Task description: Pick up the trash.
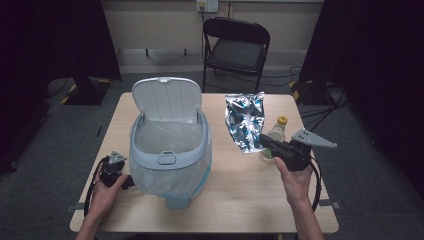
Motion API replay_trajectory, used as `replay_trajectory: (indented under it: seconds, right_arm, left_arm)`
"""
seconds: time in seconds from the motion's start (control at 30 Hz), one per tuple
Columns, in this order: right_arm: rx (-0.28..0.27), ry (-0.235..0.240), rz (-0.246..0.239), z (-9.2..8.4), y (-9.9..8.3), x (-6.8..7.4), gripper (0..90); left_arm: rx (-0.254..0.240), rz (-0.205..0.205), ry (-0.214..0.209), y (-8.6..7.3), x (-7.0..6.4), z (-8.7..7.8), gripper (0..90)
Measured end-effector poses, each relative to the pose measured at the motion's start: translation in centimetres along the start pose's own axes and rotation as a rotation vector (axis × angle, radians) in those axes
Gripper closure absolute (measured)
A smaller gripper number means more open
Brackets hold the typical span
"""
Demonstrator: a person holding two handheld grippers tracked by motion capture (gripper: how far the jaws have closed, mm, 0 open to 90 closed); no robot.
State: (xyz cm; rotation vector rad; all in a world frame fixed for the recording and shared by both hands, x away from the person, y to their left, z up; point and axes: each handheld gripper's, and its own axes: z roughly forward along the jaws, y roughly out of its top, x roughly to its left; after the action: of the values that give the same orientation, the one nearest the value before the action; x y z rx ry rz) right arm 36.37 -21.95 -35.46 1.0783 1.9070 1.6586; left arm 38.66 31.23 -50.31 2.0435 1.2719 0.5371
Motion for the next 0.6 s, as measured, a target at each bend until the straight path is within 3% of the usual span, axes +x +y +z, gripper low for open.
replay_trajectory:
  seconds: [0.2, 0.6]
  right_arm:
    - [-0.048, 0.022, -0.025, -1.0, 1.5, 1.1, 90.0]
    - [-0.129, 0.071, -0.064, -1.3, 4.4, 2.5, 90.0]
  left_arm:
    - [0.0, 0.0, 0.0, 0.0, 0.0, 0.0, 2.7]
    - [0.0, 0.0, 0.0, 0.0, 0.0, 0.0, 2.7]
